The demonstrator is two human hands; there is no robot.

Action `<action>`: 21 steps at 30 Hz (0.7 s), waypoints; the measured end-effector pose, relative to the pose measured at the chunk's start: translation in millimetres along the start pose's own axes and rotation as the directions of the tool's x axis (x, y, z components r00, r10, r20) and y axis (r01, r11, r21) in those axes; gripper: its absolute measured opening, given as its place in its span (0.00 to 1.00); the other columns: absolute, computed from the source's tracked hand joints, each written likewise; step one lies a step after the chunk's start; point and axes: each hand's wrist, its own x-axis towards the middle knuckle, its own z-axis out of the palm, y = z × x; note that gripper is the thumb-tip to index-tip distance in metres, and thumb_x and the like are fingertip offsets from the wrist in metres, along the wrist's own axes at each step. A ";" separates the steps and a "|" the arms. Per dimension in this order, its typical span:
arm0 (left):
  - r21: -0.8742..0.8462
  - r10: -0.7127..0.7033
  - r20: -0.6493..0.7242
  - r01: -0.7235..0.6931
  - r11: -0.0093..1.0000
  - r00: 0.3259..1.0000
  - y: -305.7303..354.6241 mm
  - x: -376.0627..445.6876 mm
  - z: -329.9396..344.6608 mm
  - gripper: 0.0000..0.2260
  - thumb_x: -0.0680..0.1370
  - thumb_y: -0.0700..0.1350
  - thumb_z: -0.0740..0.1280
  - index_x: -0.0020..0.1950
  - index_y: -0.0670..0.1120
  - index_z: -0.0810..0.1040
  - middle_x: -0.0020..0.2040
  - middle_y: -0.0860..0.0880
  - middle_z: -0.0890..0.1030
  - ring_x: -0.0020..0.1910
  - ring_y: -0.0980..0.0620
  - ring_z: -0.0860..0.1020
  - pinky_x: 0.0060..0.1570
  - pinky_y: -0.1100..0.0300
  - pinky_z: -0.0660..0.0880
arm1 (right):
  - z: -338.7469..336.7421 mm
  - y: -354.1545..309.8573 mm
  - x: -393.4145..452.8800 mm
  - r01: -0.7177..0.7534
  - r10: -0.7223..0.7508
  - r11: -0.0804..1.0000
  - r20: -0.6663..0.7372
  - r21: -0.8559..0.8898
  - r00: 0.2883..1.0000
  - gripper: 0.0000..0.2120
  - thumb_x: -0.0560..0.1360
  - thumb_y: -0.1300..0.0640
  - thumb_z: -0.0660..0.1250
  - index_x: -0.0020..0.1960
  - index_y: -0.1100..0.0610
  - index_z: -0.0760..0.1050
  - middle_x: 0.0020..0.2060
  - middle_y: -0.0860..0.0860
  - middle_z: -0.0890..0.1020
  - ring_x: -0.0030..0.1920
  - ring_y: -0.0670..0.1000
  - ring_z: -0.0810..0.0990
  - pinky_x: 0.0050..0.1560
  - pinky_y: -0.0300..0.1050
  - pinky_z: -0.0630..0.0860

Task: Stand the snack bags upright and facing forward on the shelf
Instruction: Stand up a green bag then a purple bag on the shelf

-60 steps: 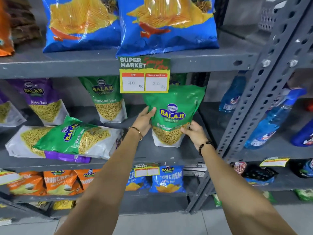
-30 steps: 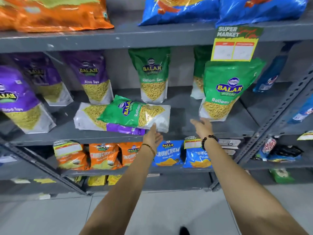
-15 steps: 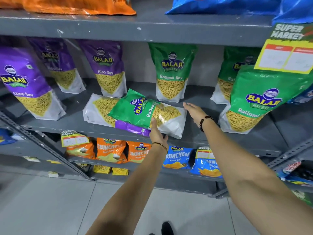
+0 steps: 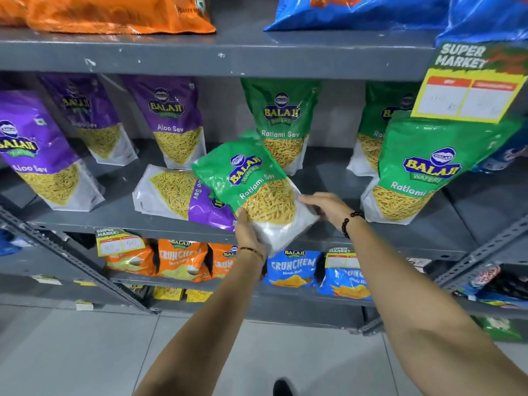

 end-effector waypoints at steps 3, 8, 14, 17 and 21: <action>0.078 -0.010 0.184 -0.005 0.997 0.983 15.8 -3.1 -14.1 0.16 0.80 0.53 0.54 0.48 0.45 0.77 0.42 0.46 0.85 0.51 0.43 0.77 0.53 0.49 0.73 | 3.2 -1.6 -18.2 -0.003 -0.006 0.998 0.138 0.065 0.990 0.11 0.69 0.53 0.71 0.49 0.55 0.76 0.44 0.50 0.82 0.44 0.49 0.81 0.37 0.38 0.77; 0.295 -0.080 0.405 -0.047 0.954 0.911 56.6 -6.2 -47.4 0.10 0.78 0.47 0.59 0.52 0.46 0.78 0.53 0.46 0.82 0.54 0.47 0.79 0.62 0.47 0.71 | 5.2 -17.0 -46.3 0.007 -0.011 1.000 0.352 0.014 0.936 0.22 0.62 0.51 0.76 0.54 0.50 0.76 0.45 0.45 0.86 0.48 0.50 0.82 0.45 0.45 0.81; 0.513 -0.236 0.607 -0.147 0.846 0.759 109.4 -36.7 -66.9 0.20 0.50 0.51 0.82 0.33 0.46 0.78 0.31 0.52 0.79 0.33 0.54 0.79 0.41 0.57 0.77 | 9.3 -47.8 -81.8 0.037 -0.015 0.999 0.529 -0.032 0.848 0.40 0.38 0.49 0.84 0.48 0.53 0.76 0.39 0.45 0.87 0.41 0.44 0.85 0.44 0.40 0.81; 0.563 -0.280 0.635 -0.183 0.806 0.720 122.7 -47.7 -70.3 0.29 0.50 0.50 0.82 0.43 0.43 0.73 0.40 0.46 0.75 0.41 0.47 0.75 0.42 0.55 0.78 | 12.6 -63.3 -97.3 0.064 -0.001 0.994 0.569 -0.091 0.822 0.36 0.34 0.53 0.84 0.43 0.53 0.81 0.36 0.46 0.87 0.38 0.44 0.85 0.41 0.37 0.82; 0.561 -0.279 0.676 -0.230 0.796 0.682 130.8 -57.4 -72.8 0.32 0.49 0.51 0.83 0.43 0.45 0.69 0.42 0.45 0.69 0.40 0.47 0.72 0.40 0.56 0.78 | 18.5 -76.7 -113.5 0.104 0.005 0.984 0.606 -0.145 0.795 0.23 0.38 0.60 0.81 0.32 0.49 0.85 0.32 0.44 0.86 0.35 0.41 0.84 0.33 0.33 0.79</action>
